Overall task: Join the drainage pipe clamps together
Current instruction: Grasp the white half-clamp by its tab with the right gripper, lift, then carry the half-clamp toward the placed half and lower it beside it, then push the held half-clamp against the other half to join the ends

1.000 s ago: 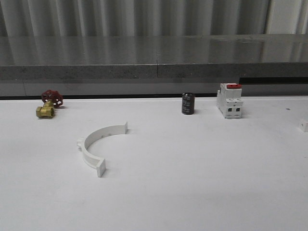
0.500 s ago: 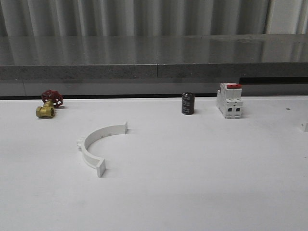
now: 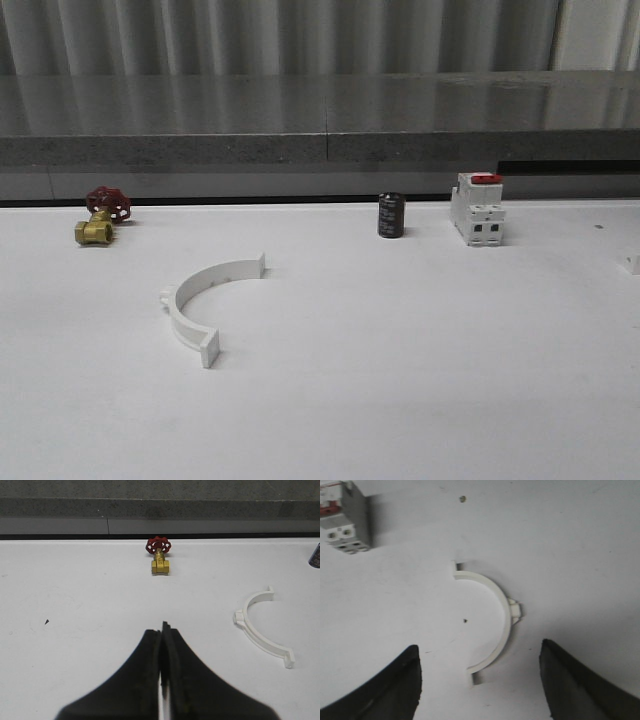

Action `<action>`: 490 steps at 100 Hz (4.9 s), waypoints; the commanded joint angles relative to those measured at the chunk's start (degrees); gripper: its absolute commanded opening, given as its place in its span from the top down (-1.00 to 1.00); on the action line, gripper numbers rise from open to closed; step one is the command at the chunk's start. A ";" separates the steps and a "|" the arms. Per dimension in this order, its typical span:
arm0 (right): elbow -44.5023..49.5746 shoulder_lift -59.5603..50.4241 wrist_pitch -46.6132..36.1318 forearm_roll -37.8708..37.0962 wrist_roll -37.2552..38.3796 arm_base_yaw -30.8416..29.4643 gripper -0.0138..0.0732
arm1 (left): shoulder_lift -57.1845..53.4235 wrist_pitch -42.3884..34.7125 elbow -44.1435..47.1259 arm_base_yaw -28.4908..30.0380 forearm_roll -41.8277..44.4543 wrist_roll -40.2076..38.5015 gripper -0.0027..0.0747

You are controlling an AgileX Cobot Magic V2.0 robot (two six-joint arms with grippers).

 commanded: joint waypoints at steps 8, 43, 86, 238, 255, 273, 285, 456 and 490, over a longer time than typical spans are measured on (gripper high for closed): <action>-6.02 8.27 1.47 1.70 -9.69 -4.02 -0.48 | 0.18 -4.82 -1.43 0.16 -0.36 -0.11 0.98; -8.88 24.90 -1.86 5.66 -18.03 -5.22 -0.48 | 0.18 -4.82 -1.43 0.16 -0.36 -0.11 0.98; -8.93 28.71 -3.37 5.66 -18.21 -5.22 -0.45 | 0.18 -4.82 -1.43 0.16 -0.36 -0.11 0.98; -9.00 20.70 0.57 6.10 -9.03 -3.48 0.57 | 0.18 -4.82 -1.43 0.16 -0.58 -0.11 0.98; -9.00 16.79 4.05 6.10 -3.60 1.59 0.57 | 0.18 -4.82 -1.43 0.16 -0.58 -0.11 0.98; -9.00 15.55 4.32 4.48 5.51 10.47 0.57 | 0.18 -4.82 -1.43 0.16 -0.80 -0.11 0.98; -9.00 15.64 3.51 0.52 13.69 18.03 0.57 | 0.18 -4.82 -1.43 0.16 -0.80 -0.11 0.98; -38.34 42.80 11.67 -12.61 47.67 47.70 0.57 | 0.18 -4.82 -1.43 0.16 -0.80 -0.11 0.98; -38.34 42.80 11.80 -12.61 51.77 48.17 0.57 | 0.18 -4.82 -1.43 0.16 -0.80 -0.11 0.98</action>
